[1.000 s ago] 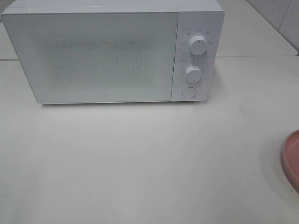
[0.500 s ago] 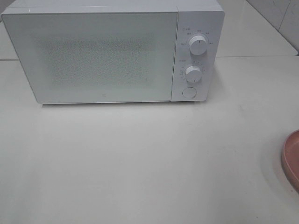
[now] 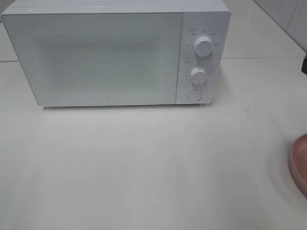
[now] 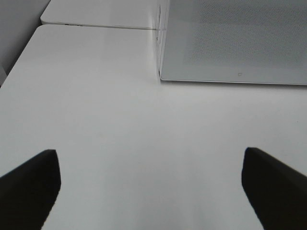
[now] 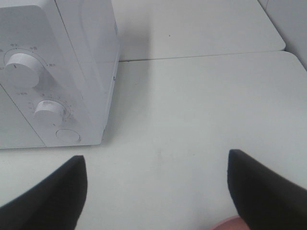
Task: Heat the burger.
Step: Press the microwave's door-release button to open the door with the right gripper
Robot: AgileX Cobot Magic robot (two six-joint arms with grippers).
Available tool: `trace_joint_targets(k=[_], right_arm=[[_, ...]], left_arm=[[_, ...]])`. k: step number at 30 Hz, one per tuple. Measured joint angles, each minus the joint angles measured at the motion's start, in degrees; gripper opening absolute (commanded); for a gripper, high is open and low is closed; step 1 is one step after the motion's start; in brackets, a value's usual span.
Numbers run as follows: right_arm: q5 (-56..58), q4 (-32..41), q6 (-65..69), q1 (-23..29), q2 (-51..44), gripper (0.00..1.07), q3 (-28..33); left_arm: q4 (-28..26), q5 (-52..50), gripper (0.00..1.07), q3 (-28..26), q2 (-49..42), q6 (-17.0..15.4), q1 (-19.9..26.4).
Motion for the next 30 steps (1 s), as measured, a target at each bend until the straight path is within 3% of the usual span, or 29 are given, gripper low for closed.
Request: trace_joint_targets(k=[16,21,24,26,27,29,30], right_arm=[[-25.38,1.2,-2.35,0.0,16.33,0.75,2.29],[-36.5,13.35,-13.24,4.24,21.31,0.75,5.44],[-37.53,15.36,-14.78,5.16,21.77,0.75,5.67],[-41.37,23.15,-19.54,8.94,23.15,0.75,6.42],[-41.37,23.15,-19.54,8.94,23.15,0.75,6.42],[-44.92,32.37,-25.04,14.09,24.35,0.75,6.65],[-44.92,32.37,-25.04,14.09,24.35,0.75,6.65]], left_arm=[[0.0,0.0,0.98,0.0,0.0,0.0,0.0],[0.0,0.0,0.98,0.0,0.0,0.0,0.0],[0.0,0.0,0.98,0.0,0.0,0.0,0.0],[0.0,0.0,0.98,0.0,0.0,0.0,0.0],[0.0,0.0,0.98,0.0,0.0,0.0,0.0],[0.0,0.0,0.98,0.0,0.0,0.0,0.0],[0.0,0.0,0.98,0.0,0.0,0.0,0.0]])
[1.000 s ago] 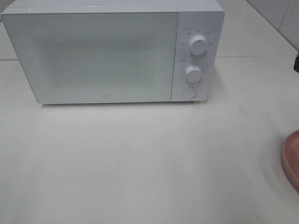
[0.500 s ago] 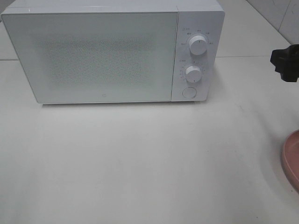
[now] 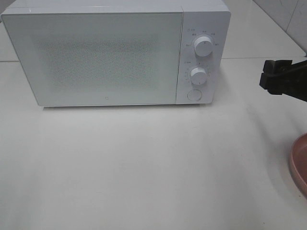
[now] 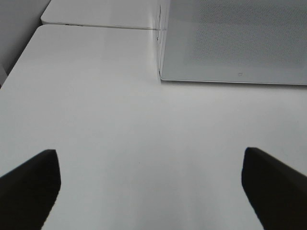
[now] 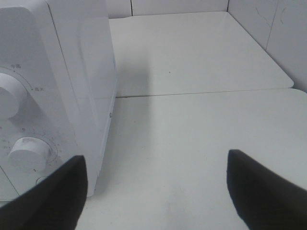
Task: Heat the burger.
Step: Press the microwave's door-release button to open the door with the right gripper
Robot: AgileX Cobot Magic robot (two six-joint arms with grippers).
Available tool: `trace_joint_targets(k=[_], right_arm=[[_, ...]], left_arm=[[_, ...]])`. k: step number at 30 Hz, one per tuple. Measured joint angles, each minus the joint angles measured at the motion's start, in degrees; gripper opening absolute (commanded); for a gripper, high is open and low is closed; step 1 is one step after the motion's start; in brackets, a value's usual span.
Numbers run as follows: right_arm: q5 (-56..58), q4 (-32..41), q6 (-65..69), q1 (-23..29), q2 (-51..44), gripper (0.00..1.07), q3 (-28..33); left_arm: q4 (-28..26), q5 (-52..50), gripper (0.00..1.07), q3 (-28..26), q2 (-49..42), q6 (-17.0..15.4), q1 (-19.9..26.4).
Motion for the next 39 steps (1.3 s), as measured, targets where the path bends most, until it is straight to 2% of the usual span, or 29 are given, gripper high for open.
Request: trace_joint_targets(k=[2,4,7,9,12,14,15,17,20,22,25,32,39], right_arm=[[-0.97,2.18,-1.15,1.26,0.23,0.75,0.0],[-4.41,8.31,-4.01,6.07,1.32,0.75,0.0],[-5.39,9.4,-4.41,7.39,1.6,0.75,0.0],[-9.17,13.06,-5.5,12.61,3.55,0.75,0.0],[-10.08,14.15,-5.56,13.98,4.13,0.75,0.0],[-13.35,18.16,-5.79,18.79,6.36,0.75,-0.06],[-13.35,18.16,-5.79,18.79,6.36,0.75,-0.06],[-15.24,20.97,-5.9,22.0,7.96,0.75,-0.06],[-15.7,21.89,-5.96,22.8,8.31,0.75,-0.06],[-17.36,25.44,-5.96,26.81,9.8,0.75,-0.11],[-18.91,28.25,-6.02,29.56,10.94,0.75,-0.11],[-21.31,34.09,-6.59,35.07,13.75,0.75,-0.23],[-21.83,35.75,-6.88,35.47,15.7,0.75,-1.83]], left_arm=[[0.0,0.0,0.98,0.0,0.0,0.0,0.0],[0.0,0.0,0.98,0.0,0.0,0.0,0.0],[0.0,0.0,0.98,0.0,0.0,0.0,0.0],[0.0,0.0,0.98,0.0,0.0,0.0,0.0],[0.0,0.0,0.98,0.0,0.0,0.0,0.0],[0.0,0.0,0.98,0.0,0.0,0.0,0.0],[0.0,0.0,0.98,0.0,0.0,0.0,0.0],[0.0,0.0,0.98,0.0,0.0,0.0,0.0],[0.0,0.0,0.98,0.0,0.0,0.0,0.0],[0.0,0.0,0.98,0.0,0.0,0.0,0.0],[0.0,0.0,0.98,0.0,0.0,0.0,0.0],[0.0,0.0,0.98,0.0,0.0,0.0,0.0],[0.0,0.0,0.98,0.0,0.0,0.0,0.0]])
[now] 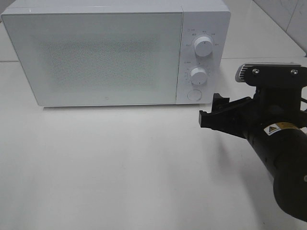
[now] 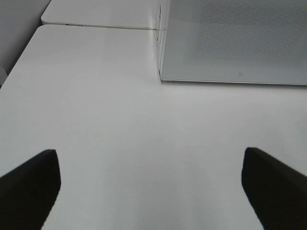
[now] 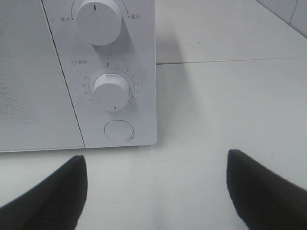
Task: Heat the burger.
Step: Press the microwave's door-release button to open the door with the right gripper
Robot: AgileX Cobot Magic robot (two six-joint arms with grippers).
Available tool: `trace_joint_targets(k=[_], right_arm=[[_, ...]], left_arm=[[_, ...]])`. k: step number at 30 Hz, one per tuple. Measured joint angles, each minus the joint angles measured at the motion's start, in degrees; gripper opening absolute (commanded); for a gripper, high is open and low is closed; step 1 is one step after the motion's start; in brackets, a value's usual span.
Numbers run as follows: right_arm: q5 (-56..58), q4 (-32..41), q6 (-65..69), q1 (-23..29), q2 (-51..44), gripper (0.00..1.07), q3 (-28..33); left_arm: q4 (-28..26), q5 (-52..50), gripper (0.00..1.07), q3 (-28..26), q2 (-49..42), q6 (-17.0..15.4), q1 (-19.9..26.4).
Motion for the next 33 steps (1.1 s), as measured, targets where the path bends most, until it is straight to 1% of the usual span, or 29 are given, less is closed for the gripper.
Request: trace_joint_targets(k=[2,11,21,27,33], right_arm=[[-0.06,0.23,0.0,0.0,0.92,0.75,-1.03],[-2.23,0.17,1.6,0.11,2.46,0.75,-1.2],[-3.44,-1.78,3.04,0.0,6.93,0.75,-4.53],[-3.27,-1.83,3.27,-0.11,7.39,0.75,-5.61],[-1.43,-4.13,5.44,-2.18,7.45,0.73,-6.19]], left_arm=[[0.0,0.0,0.98,0.0,0.0,0.0,0.0],[0.0,0.0,0.98,0.0,0.0,0.0,0.0],[0.0,0.0,0.98,0.0,0.0,0.0,0.0],[0.0,0.0,0.98,0.0,0.0,0.0,0.0],[0.0,0.0,0.98,0.0,0.0,0.0,0.0]])
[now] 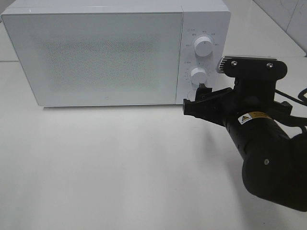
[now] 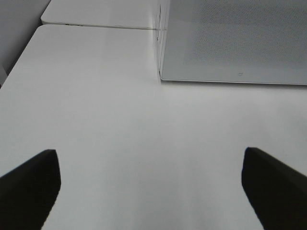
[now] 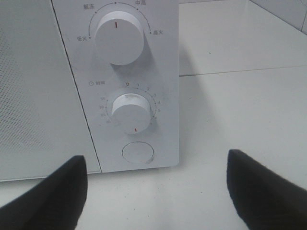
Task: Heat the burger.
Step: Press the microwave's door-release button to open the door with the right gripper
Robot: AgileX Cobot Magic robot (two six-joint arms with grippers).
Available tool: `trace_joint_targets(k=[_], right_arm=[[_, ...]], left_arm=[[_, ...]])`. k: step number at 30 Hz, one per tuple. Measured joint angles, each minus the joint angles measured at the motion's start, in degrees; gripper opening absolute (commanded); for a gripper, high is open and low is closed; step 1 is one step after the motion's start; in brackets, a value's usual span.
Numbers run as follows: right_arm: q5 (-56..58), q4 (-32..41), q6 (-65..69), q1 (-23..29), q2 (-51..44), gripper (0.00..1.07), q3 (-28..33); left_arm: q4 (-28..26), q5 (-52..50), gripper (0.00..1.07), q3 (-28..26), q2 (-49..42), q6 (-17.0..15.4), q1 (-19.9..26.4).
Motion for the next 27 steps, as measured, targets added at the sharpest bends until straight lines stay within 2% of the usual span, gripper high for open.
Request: trace_joint_targets(k=[5,6,8,9,10,11,13,16,17,19,21,27], right_arm=[[1.95,-0.23,5.04,-0.11,0.0,0.64,0.0],[3.15,-0.23,10.89,-0.11,0.0,0.57,0.0],[3.5,-0.23,13.81,-0.11,0.0,0.54,0.0],[4.3,-0.23,22.29,-0.11,0.0,0.46,0.0],[4.98,-0.23,31.63,-0.11,0.0,0.42,0.0],[4.98,-0.23,31.63,-0.11,0.0,0.42,0.0],[5.56,-0.23,44.4,-0.11,0.0,0.26,0.0],[6.02,-0.23,47.73,-0.11,0.0,0.23,0.0],[6.82,-0.23,55.06,-0.11,0.0,0.18,0.0],[7.33,-0.23,58.33,-0.11,0.0,0.17,0.0],[8.71,-0.23,68.81,-0.11,0.0,0.1,0.0],[9.63,-0.23,77.01,-0.11,0.0,0.0,0.0]], left_arm=[[0.0,0.0,0.98,0.0,0.0,0.0,0.0],[0.0,0.0,0.98,0.0,0.0,0.0,0.0],[0.0,0.0,0.98,0.0,0.0,0.0,0.0],[0.0,0.0,0.98,0.0,0.0,0.0,0.0],[0.0,0.0,0.98,0.0,0.0,0.0,0.0],[0.0,0.0,0.98,0.0,0.0,0.0,0.0],[0.0,0.0,0.98,0.0,0.0,0.0,0.0],[0.0,0.0,0.98,0.0,0.0,0.0,0.0],[0.0,0.0,0.98,0.0,0.0,0.0,0.0],[0.0,0.0,0.98,0.0,0.0,0.0,0.0],[0.0,0.0,0.98,0.0,0.0,0.0,0.0],[0.0,0.0,0.98,0.0,0.0,0.0,0.0]])
